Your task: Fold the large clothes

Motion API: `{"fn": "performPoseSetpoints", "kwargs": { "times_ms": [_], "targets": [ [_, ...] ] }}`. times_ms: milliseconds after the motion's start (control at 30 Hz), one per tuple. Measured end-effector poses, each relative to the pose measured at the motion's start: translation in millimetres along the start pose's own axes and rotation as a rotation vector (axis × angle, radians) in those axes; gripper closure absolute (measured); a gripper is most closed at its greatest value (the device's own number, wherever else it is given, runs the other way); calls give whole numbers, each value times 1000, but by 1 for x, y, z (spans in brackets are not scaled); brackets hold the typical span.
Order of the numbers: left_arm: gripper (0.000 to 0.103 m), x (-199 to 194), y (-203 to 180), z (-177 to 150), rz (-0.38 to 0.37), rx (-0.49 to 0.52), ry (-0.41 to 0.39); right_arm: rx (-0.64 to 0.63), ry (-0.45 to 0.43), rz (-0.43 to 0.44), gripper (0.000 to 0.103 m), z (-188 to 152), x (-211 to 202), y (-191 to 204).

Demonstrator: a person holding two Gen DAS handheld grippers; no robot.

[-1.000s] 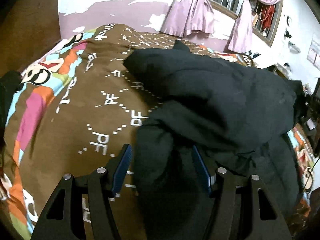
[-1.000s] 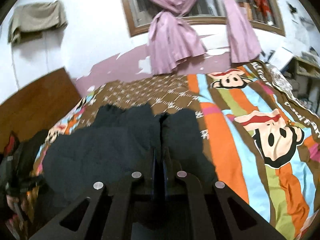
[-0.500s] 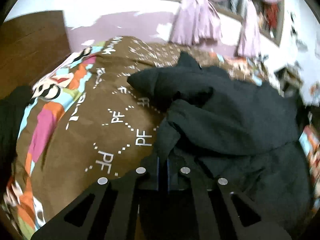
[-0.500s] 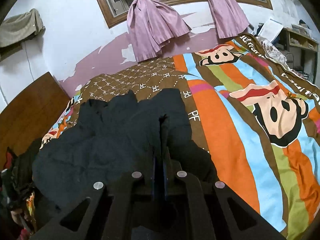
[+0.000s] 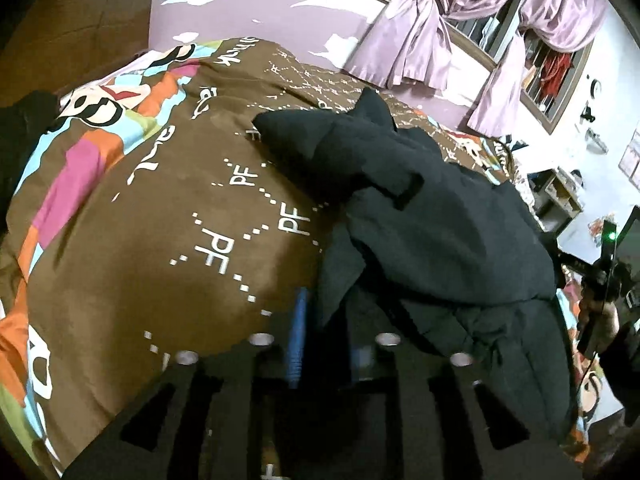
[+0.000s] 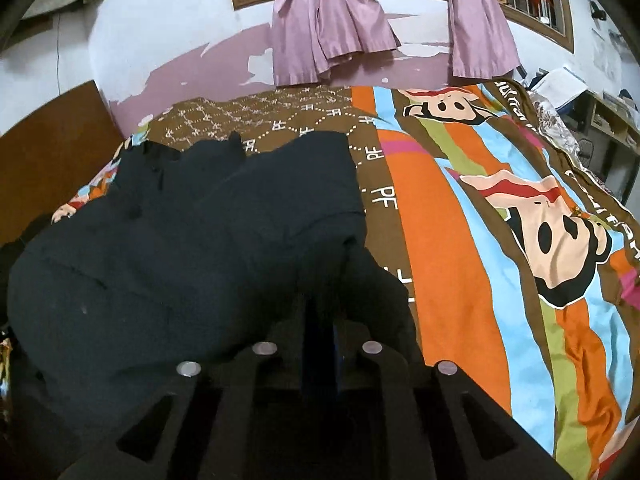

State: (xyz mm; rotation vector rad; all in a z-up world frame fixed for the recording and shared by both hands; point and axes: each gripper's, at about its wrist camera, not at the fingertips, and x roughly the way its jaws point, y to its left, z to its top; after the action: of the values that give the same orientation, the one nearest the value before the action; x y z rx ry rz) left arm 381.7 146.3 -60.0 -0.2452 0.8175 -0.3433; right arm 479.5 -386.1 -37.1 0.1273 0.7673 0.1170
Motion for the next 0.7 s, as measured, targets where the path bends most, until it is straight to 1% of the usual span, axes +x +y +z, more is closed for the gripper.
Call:
{"fn": "performPoseSetpoints", "kwargs": {
  "times_ms": [33,67,100,133,167,233,300,367,400,433,500,533,567,633,667,700],
  "targets": [
    [61,-3,4,2,-6,-21,-12,3,-15,8,69,0,-5,2],
    [53,-7,9,5,-14,-50,-28,-3,-49,3,47,0,-12,6],
    [51,-12,13,6,-22,-79,-42,-19,-88,2,28,1,-20,13],
    [49,-17,18,10,-34,-110,-55,-40,-116,10,26,2,-26,21],
    [46,-21,20,15,-40,-124,-64,-76,-137,30,26,4,-32,33],
    [44,-21,21,32,-36,-121,-72,-138,-154,69,26,8,-37,55],
    [44,-14,19,52,-60,-124,-60,-182,-159,133,26,13,-36,80],
    [44,5,20,77,-92,-148,-24,-223,-130,207,26,14,-28,107],
    [44,13,22,84,-101,-161,-10,-238,-114,231,26,14,-23,117],
    [44,26,24,95,-116,-182,11,-269,-87,273,26,12,-14,137],
    [44,47,29,107,-128,-225,45,-308,-54,311,26,9,-4,159],
    [44,61,33,111,-142,-256,74,-340,-34,331,26,6,5,176],
    [44,72,37,114,-147,-286,100,-356,-29,339,26,4,8,184],
    [44,84,45,118,-168,-339,112,-399,-19,346,26,0,19,202],
    [50,88,48,120,-182,-357,109,-417,-10,337,26,-2,25,211],
    [59,90,49,122,-193,-357,100,-425,-4,333,26,-3,29,214]
  ]
}}
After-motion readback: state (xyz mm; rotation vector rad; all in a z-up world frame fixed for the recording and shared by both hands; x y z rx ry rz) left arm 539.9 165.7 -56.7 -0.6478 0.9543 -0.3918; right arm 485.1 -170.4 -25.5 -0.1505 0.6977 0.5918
